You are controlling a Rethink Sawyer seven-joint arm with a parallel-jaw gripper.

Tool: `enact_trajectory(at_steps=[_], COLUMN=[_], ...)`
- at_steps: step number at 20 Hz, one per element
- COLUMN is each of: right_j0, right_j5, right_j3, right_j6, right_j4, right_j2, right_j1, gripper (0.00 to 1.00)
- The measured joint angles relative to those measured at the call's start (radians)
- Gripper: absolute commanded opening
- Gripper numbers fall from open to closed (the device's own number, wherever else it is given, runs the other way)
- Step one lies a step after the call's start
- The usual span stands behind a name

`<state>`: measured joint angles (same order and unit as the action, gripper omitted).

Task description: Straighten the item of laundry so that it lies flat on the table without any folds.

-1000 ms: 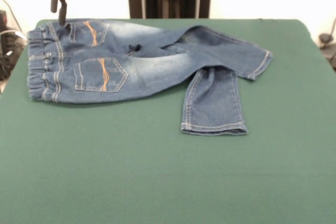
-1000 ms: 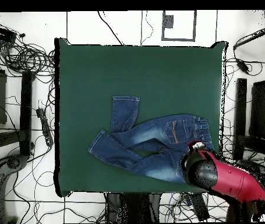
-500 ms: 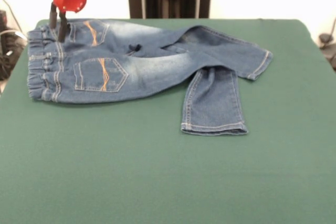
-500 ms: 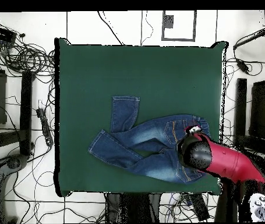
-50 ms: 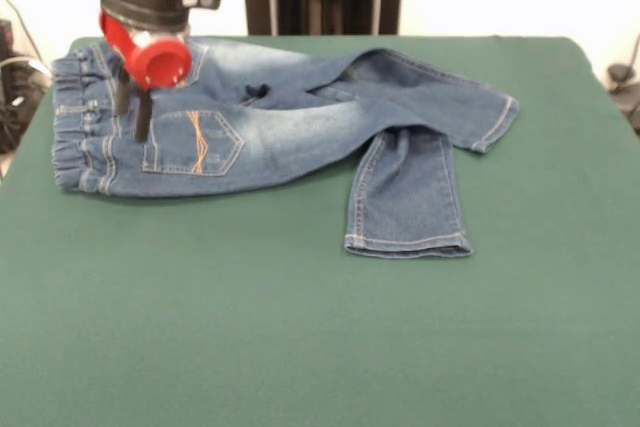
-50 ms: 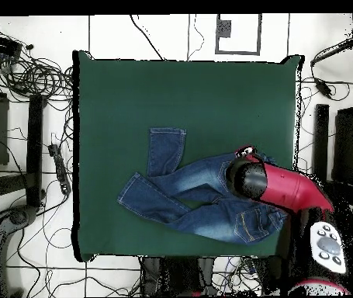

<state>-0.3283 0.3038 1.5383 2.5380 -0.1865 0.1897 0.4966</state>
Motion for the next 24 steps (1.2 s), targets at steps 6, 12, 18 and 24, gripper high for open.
enact_trajectory(at_steps=[6, 12, 18, 24], right_j0=[0.009, 0.034, 0.058, 0.064], right_j5=[0.000, 0.000, 0.000, 0.001], right_j3=[-0.075, -0.149, -0.165, -0.178], right_j6=[0.000, 0.000, 0.000, 0.000], right_j4=[0.017, 0.038, 0.059, 0.076], right_j2=[0.020, 0.076, 0.110, 0.121], right_j1=[-0.099, -0.218, -0.235, -0.247], gripper=[1.00, 1.00, 1.00, 1.00])
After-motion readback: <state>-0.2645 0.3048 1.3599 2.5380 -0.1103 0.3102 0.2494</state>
